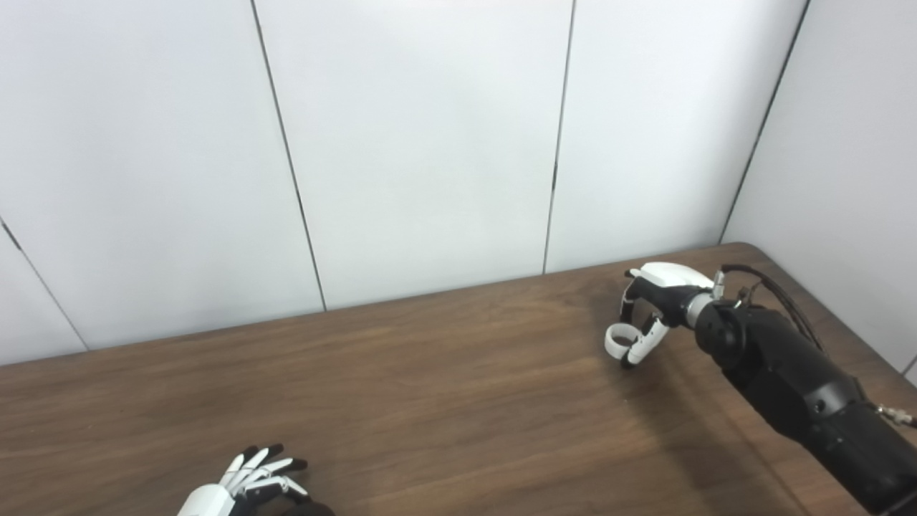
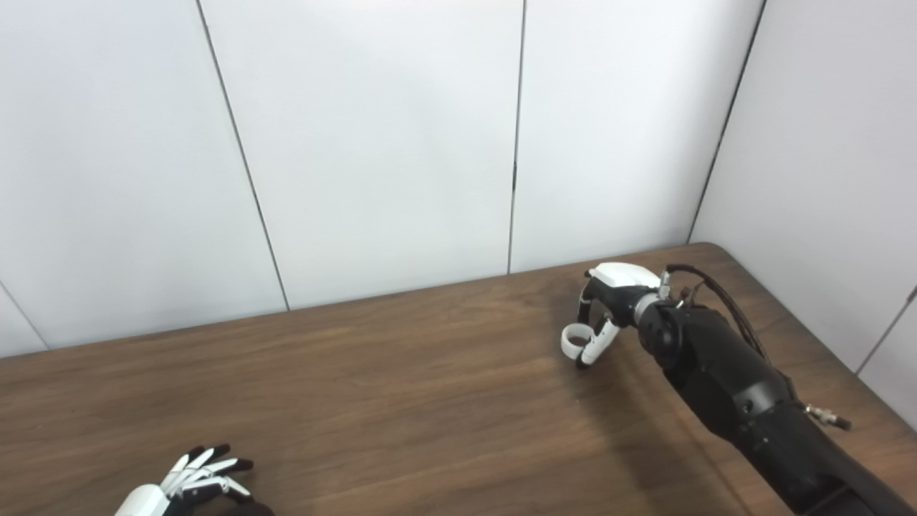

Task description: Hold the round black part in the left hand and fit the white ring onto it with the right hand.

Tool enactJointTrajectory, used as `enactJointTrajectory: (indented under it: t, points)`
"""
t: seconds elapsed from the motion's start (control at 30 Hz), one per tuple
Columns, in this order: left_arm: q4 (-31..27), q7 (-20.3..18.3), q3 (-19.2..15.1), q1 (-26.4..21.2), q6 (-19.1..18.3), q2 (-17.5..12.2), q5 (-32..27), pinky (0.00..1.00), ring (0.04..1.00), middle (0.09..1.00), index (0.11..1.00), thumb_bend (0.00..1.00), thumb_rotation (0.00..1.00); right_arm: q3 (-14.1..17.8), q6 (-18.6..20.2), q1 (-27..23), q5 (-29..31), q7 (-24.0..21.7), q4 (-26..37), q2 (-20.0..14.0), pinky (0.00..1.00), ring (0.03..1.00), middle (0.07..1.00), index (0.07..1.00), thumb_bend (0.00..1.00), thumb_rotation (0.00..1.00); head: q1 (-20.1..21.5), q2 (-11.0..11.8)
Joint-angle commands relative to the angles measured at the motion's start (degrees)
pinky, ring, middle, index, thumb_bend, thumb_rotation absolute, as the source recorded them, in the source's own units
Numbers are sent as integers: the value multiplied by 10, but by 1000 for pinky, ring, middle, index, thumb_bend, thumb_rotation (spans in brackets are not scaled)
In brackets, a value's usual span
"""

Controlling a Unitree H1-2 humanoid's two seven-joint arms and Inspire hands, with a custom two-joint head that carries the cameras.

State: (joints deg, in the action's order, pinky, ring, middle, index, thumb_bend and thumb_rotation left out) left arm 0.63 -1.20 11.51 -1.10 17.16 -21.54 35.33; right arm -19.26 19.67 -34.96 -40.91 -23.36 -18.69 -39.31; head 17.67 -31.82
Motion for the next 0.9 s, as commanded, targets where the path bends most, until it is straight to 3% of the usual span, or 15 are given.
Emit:
enactJointTrajectory:
  t: [0.0,0.3,0.5,0.87]
  points:
    - [-1,-3,2,10,-2,-2,-1,1000,945,825,481,518,39,-1,-6,-3,-8,-1,-1,-16,1000,1000,1000,486,518,142,1,-1]
    - [3,-1,3,9,0,-2,1,1000,942,824,480,518,40,9,-23,5,0,21,-3,-11,996,1000,982,488,516,138,1,0]
    - [10,1,4,6,2,-2,3,1000,942,823,481,518,40,23,-51,15,3,63,5,-5,934,981,895,481,521,124,0,2]
    - [26,2,7,-2,5,-3,6,1000,943,823,481,518,40,36,-48,14,19,63,22,1,947,985,893,480,521,122,1,6]
